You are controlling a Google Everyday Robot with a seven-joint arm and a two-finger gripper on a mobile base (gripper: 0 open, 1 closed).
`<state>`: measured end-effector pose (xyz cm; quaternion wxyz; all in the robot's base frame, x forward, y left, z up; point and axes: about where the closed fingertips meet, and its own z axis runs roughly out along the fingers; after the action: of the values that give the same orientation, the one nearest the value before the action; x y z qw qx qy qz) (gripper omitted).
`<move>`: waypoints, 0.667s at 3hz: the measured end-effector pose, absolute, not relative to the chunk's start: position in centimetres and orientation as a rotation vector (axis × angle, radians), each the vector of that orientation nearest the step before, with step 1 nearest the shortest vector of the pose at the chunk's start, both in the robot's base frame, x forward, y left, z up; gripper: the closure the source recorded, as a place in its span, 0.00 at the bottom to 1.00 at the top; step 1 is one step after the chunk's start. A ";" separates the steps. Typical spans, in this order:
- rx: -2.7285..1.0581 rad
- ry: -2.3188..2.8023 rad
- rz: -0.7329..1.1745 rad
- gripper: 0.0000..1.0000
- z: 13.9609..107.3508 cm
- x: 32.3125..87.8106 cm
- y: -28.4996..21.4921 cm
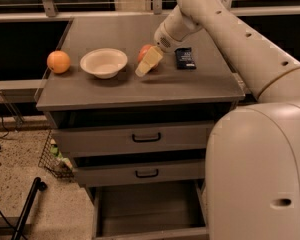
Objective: Place apple into bottom drawer
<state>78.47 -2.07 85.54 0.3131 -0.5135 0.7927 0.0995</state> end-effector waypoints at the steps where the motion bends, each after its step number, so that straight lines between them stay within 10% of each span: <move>1: -1.329 2.116 0.293 0.17 84.8 79.0 -2.1; 2: -1.328 2.117 0.294 0.48 84.8 79.0 -2.1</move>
Offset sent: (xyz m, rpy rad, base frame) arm 0.0047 0.0000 -0.0068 0.0164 0.0242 -0.0153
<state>79.01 -2.06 84.77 0.3078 -0.5022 0.8004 0.1112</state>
